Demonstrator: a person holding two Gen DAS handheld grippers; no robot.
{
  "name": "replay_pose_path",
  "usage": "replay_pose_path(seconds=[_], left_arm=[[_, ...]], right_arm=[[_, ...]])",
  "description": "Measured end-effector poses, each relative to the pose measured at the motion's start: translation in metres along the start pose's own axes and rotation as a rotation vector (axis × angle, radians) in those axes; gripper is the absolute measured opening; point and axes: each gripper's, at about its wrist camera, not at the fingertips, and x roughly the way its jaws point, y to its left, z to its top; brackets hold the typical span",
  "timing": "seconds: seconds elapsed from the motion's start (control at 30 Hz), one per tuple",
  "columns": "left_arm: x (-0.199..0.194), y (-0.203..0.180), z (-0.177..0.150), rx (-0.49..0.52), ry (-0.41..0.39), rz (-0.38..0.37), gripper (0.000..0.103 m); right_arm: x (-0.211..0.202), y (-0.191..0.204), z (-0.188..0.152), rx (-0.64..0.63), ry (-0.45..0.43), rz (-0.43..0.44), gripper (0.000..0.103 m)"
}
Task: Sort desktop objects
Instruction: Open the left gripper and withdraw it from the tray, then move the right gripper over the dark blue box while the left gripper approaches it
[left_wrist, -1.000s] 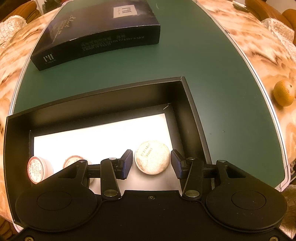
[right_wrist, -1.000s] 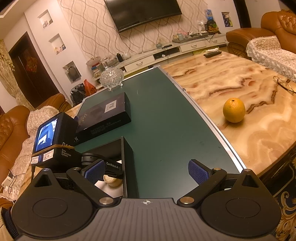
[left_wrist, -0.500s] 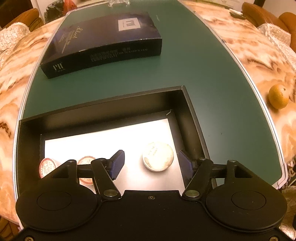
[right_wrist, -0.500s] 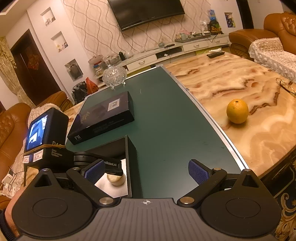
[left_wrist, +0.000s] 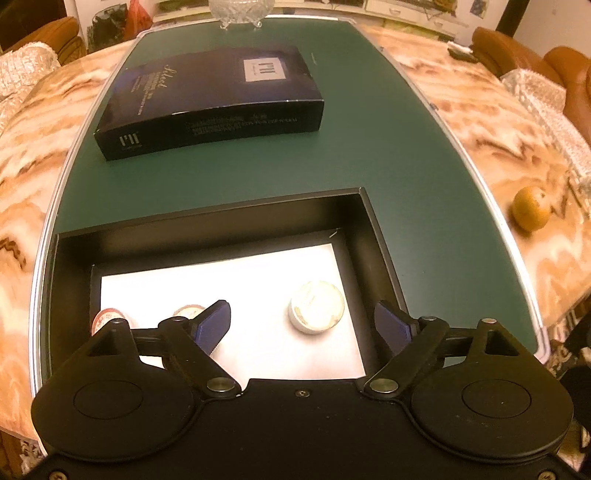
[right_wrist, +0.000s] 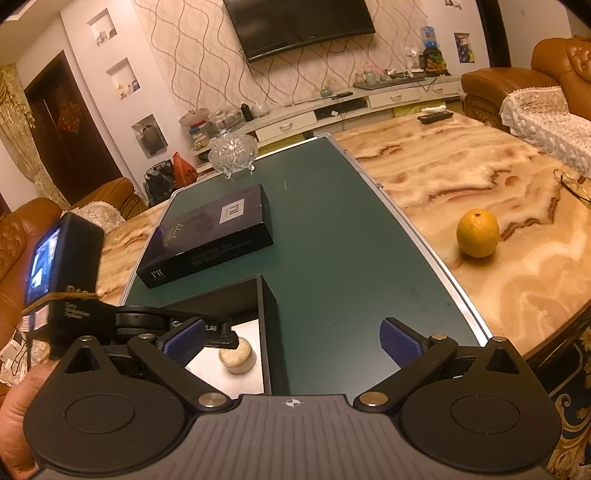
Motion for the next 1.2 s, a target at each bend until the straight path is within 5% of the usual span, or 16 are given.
replay_pose_path(seconds=[0.3,0.63,0.93,1.2], left_arm=[[-0.051,0.043,-0.012,-0.021,-0.062,-0.047,0.091],[-0.108,0.127,-0.002,-0.090,-0.167,0.002,0.096],[-0.097,0.190,0.027,-0.137,-0.162,0.027,0.097],[-0.045,0.221,0.092,-0.153,-0.143,0.071,0.097]], right_arm=[[0.007,-0.004,0.020,0.002,0.002,0.008,0.103],[0.047,0.008,0.065,-0.078,0.057,0.039,0.103],[0.114,0.025,0.104,-0.135,0.182,0.070,0.103],[0.188,0.042,0.133,-0.175,0.269,0.082,0.103]])
